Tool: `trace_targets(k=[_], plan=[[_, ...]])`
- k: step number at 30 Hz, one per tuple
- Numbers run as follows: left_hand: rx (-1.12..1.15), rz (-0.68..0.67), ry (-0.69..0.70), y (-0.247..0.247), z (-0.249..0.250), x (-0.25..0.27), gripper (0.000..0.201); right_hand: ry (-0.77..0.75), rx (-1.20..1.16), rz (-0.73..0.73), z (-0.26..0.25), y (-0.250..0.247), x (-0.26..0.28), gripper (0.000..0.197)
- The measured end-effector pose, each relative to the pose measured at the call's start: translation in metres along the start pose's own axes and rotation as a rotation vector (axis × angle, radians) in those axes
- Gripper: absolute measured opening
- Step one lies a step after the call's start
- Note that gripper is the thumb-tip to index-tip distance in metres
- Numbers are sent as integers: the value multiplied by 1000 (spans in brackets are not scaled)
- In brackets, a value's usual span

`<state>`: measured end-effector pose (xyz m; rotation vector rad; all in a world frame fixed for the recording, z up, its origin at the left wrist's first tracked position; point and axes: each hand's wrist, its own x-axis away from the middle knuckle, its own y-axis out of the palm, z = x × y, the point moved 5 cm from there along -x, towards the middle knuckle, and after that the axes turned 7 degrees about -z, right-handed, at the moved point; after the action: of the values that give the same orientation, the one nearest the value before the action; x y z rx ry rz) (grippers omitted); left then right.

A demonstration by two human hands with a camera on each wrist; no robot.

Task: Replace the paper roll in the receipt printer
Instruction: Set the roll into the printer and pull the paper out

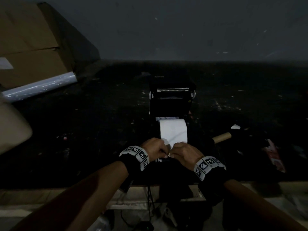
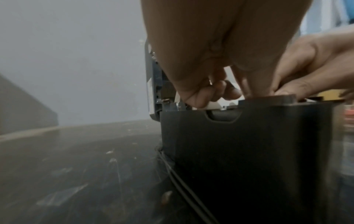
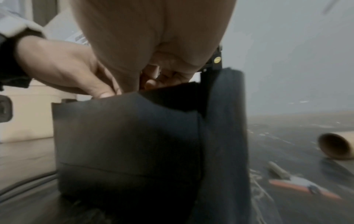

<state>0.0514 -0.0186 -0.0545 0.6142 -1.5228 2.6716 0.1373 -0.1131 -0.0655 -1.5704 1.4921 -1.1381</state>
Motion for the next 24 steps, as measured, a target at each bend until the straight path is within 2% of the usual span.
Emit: trace_targets(k=[6,10,13,15,20,24], plan=[[33,3,27,5,3,2,19,10,-121,68,-1,-1,9,29],[66,11,32,7,0,4,20,67,-181,151,9,-9,23,17],[72,-2,64,7,3,7,20,132,-198,150,21,-9,36,28],[66,6,84,8,7,8,19,152,-181,124,23,-7,42,28],[62,21,87,12,9,13,17,196,-149,146,23,-8,51,12],[-45,21,66,13,16,17,29,175,-150,203,17,-12,57,8]])
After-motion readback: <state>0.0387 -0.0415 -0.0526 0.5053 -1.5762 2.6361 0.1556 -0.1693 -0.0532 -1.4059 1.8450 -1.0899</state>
